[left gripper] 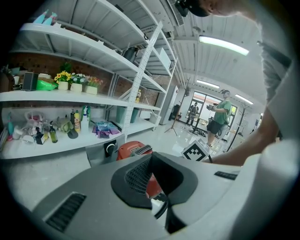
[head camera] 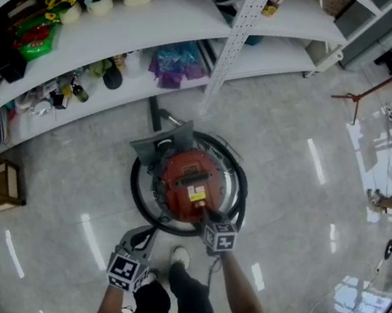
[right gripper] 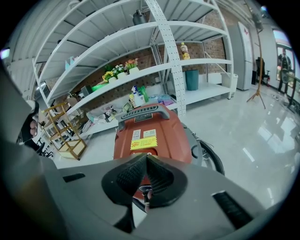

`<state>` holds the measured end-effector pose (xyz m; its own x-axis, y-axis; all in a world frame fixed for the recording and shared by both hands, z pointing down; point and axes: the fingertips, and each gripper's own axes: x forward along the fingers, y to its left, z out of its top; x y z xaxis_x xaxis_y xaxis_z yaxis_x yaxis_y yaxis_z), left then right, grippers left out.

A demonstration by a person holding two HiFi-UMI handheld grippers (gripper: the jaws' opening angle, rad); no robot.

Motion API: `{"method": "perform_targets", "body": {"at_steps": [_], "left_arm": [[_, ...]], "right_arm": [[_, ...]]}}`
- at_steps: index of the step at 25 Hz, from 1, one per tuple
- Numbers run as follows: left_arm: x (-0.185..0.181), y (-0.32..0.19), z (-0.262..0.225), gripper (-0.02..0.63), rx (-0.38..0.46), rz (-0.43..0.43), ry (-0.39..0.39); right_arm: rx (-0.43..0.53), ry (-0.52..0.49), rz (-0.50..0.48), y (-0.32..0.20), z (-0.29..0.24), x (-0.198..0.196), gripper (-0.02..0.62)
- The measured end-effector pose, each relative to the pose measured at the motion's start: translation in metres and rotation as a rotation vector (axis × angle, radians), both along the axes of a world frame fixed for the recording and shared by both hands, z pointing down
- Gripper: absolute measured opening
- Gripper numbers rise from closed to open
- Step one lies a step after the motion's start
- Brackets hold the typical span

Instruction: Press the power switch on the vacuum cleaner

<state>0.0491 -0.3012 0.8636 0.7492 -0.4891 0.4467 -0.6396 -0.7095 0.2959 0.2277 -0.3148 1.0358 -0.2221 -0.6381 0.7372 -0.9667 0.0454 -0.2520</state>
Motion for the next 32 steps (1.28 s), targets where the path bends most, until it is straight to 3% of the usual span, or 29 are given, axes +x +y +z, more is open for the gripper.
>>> {"method": "perform_targets", "body": {"at_steps": [11, 32], "left_arm": [[-0.001, 0.008, -0.033, 0.006, 0.026, 0.012, 0.003], [-0.009, 0.032, -0.159, 0.006, 0.105, 0.021, -0.001]], "right_arm": [[0.017, 0.014, 0.006, 0.01, -0.029, 0.0, 0.012], [0.032, -0.004, 0.008, 0.043, -0.143, -0.013, 0.012]]}}
